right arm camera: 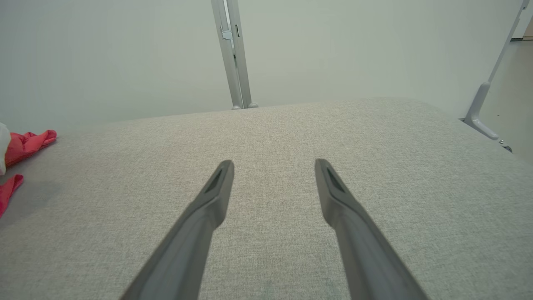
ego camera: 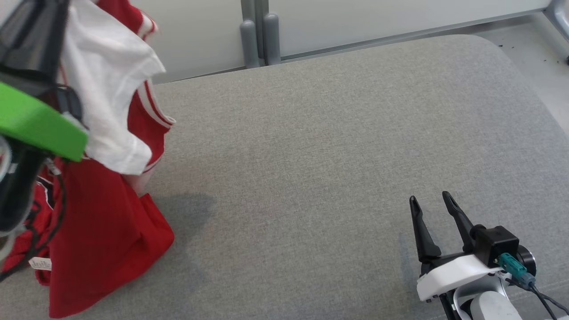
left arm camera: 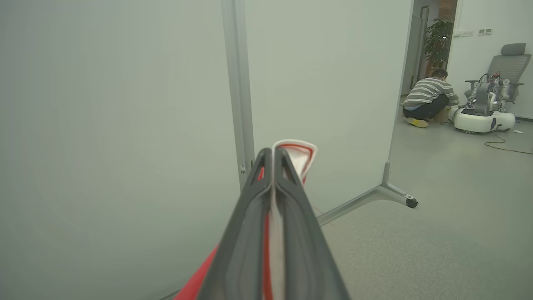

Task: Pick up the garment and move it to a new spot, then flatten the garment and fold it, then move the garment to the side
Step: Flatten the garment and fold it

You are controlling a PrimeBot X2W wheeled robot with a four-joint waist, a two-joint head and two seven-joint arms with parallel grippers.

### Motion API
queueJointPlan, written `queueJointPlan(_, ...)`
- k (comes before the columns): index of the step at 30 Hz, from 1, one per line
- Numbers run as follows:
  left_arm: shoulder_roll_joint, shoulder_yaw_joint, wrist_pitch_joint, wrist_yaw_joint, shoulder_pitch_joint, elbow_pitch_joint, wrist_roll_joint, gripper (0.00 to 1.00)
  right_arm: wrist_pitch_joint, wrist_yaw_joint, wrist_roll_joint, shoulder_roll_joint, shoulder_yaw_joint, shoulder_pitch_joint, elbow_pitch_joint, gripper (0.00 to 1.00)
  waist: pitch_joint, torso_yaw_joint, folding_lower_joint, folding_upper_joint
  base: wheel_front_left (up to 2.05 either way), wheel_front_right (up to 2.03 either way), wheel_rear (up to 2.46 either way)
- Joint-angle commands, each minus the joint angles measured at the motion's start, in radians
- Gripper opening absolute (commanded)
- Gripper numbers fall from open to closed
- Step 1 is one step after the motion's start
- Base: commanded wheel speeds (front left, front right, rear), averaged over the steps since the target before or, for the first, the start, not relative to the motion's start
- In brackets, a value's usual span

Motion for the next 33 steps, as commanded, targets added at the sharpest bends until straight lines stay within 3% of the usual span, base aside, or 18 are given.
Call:
queueJointPlan(1,-0.046,-0.056,0.008,-0.008,-0.034,0.035,0.021,0.00,-0.003,0.000,0.013,-0.003,0.009,-0.016,0.004,1.00,0.012,-0.021,0.0000,0.0062,0.00,0.00,0.00)
queueJointPlan(5,-0.190,-0.218,-0.026,0.008,-0.055,0.154,0.112,0.00,-0.003,0.000,0.034,-0.003,0.023,-0.029,0.011,1.00,0.034,-0.064,0.0000,0.0062,0.00,0.00,0.00)
queueJointPlan(9,-0.363,-0.382,-0.086,-0.004,-0.044,0.323,0.182,0.00,-0.003,0.000,0.046,-0.003,0.037,-0.048,0.015,1.00,0.074,-0.116,0.0000,0.0062,0.00,0.00,0.00)
queueJointPlan(10,-0.438,-0.446,-0.118,-0.012,-0.044,0.424,0.205,0.00,-0.003,0.000,0.056,-0.003,0.047,-0.059,0.018,1.00,0.098,-0.148,0.0000,0.0062,0.00,0.00,0.00)
queueJointPlan(13,-0.531,-0.507,-0.155,-0.034,-0.062,0.558,0.227,0.00,-0.003,0.000,0.073,-0.003,0.050,-0.072,0.016,1.00,0.128,-0.194,0.0000,0.0062,0.00,0.00,0.00)
queueJointPlan(20,-0.625,-0.559,-0.210,-0.080,-0.143,0.769,0.254,0.00,-0.003,0.000,0.098,-0.002,0.065,-0.085,0.013,1.00,0.187,-0.272,0.0000,0.0062,0.00,0.00,0.00)
queueJointPlan(28,-0.678,-0.577,-0.188,-0.173,-0.170,0.840,0.095,0.00,-0.003,0.000,0.129,-0.002,0.086,-0.086,0.010,1.00,0.230,-0.325,0.0000,0.0062,0.00,0.00,0.00)
queueJointPlan(31,-0.669,-0.590,-0.203,-0.161,-0.195,0.897,0.121,0.07,-0.003,0.000,0.136,-0.002,0.089,-0.086,0.006,1.00,0.239,-0.332,0.0000,0.0062,0.00,0.00,0.00)
queueJointPlan(33,-0.648,-0.594,-0.211,-0.160,-0.198,0.946,0.133,0.21,-0.003,0.000,0.141,-0.002,0.087,-0.083,0.002,1.00,0.244,-0.331,0.0000,0.0062,0.00,0.00,0.00)
